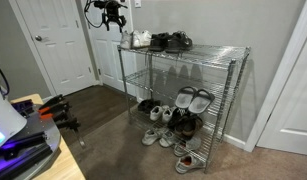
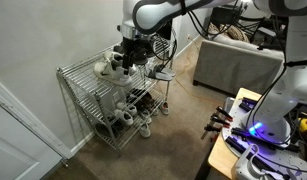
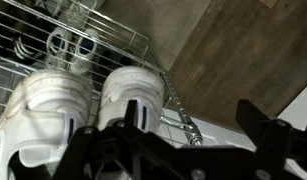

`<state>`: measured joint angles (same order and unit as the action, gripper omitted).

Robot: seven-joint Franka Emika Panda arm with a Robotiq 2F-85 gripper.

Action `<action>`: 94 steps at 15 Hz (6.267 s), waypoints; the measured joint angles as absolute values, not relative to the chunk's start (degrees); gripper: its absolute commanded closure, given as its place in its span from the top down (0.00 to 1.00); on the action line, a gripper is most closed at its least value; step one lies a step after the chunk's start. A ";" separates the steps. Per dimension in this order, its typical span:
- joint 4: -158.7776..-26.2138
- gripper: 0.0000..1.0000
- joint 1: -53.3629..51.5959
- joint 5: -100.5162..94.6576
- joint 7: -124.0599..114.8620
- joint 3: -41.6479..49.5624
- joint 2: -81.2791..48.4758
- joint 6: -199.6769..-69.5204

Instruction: Pick up the pair of white nike sneakers from the top shelf of the shoe rack and put them on the second from the top shelf of the shoe rack

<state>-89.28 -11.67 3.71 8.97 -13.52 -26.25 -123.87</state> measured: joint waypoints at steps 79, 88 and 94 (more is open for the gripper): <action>-89.72 0.06 -3.17 -10.71 5.81 -1.99 -28.73 -96.83; -90.36 0.10 -1.07 -8.90 5.90 -1.73 -30.86 -103.77; -91.78 0.06 -1.63 -9.03 5.87 -1.78 -32.00 -105.50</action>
<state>-91.78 -1.63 -9.03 5.87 -1.78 -32.00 -105.50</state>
